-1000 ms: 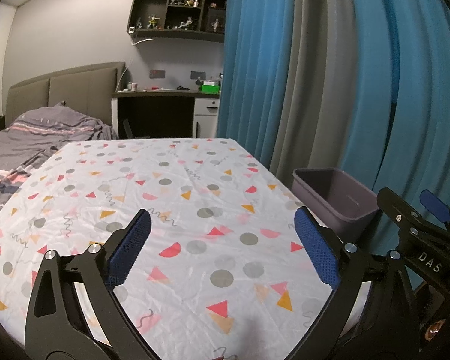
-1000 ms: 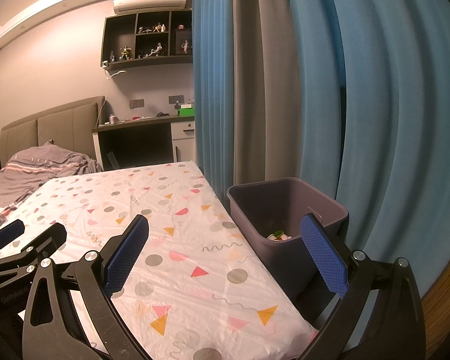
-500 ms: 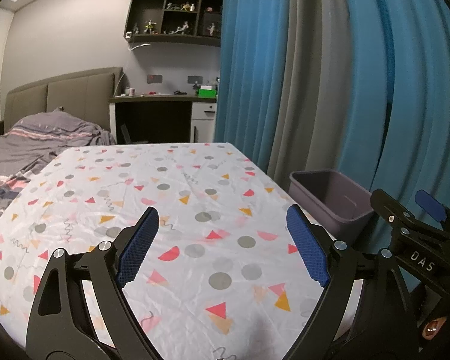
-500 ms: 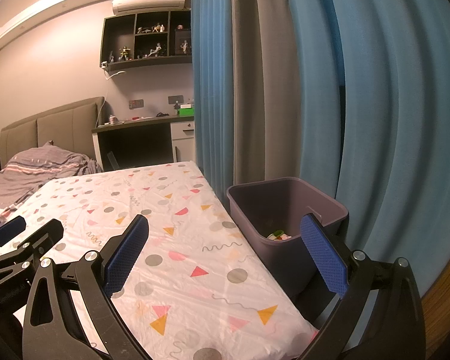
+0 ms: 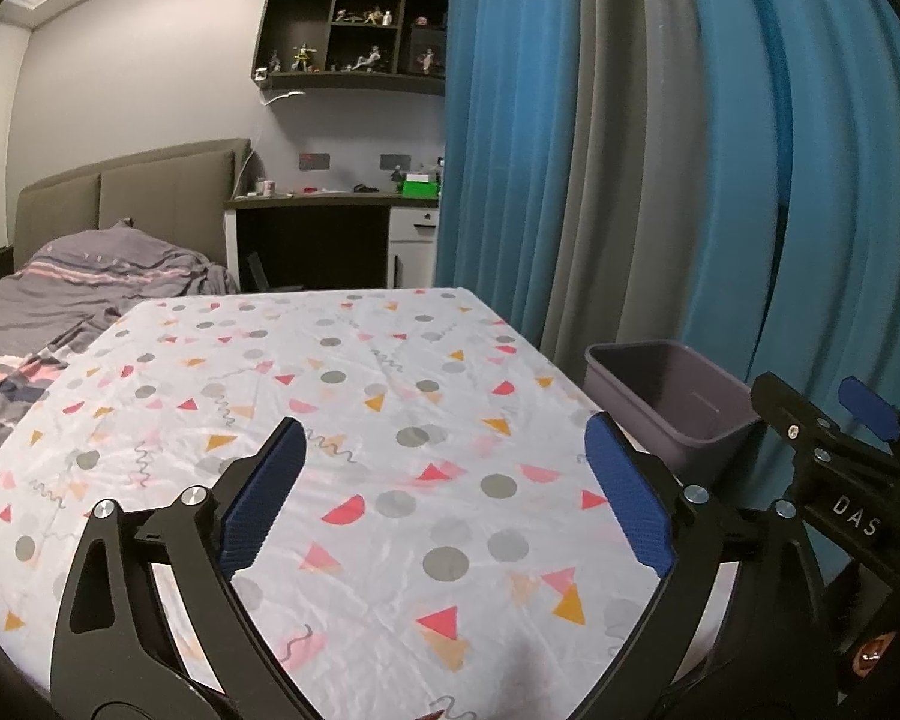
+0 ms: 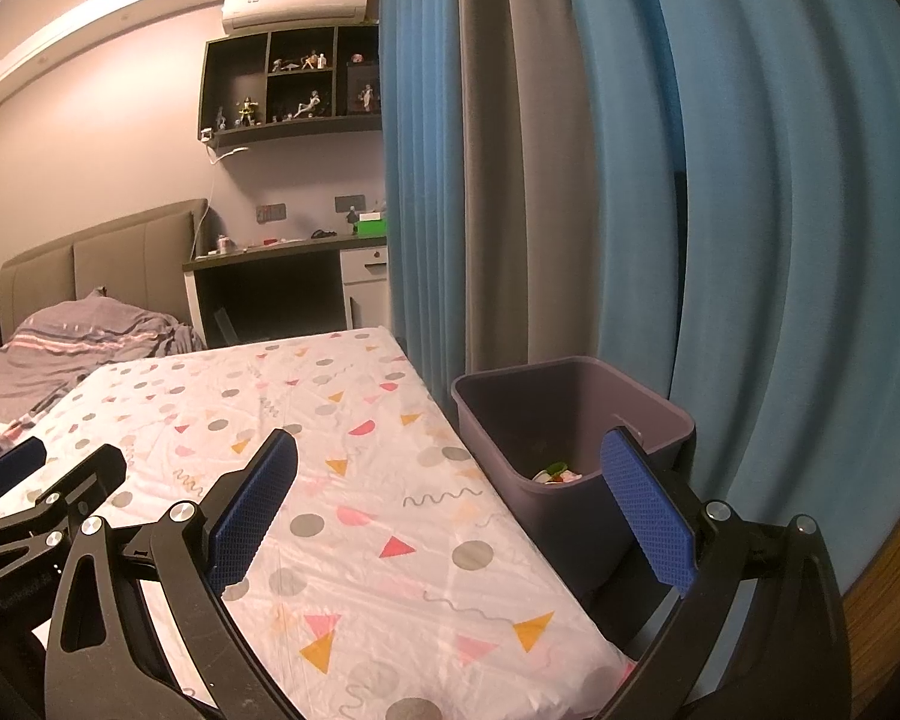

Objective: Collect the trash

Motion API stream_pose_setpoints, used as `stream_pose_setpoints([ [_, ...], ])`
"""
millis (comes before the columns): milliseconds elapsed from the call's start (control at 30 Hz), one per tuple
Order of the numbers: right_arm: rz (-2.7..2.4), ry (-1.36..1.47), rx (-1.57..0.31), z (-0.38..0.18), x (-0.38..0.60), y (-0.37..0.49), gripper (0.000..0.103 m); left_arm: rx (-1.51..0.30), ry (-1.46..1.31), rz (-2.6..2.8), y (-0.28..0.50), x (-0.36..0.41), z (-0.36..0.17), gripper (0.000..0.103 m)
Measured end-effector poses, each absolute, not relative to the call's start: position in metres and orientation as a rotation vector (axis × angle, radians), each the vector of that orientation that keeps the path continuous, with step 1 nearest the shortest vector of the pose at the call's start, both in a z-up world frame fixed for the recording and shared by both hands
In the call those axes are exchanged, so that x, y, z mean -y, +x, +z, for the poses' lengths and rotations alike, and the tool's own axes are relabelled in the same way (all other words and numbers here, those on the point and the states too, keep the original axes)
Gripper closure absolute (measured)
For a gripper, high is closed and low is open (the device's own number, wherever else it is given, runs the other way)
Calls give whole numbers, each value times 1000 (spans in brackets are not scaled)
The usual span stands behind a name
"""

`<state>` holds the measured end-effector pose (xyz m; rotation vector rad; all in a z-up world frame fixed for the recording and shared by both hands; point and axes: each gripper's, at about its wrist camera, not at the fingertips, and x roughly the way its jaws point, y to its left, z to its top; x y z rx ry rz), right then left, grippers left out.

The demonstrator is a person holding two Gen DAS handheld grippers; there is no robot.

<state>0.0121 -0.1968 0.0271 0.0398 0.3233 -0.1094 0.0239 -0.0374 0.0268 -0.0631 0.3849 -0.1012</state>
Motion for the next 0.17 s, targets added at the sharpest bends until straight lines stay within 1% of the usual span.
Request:
stream_pose_setpoints([
  [167, -119, 49, -319, 31, 197, 11, 6, -399, -75, -105, 25, 31, 28, 10],
])
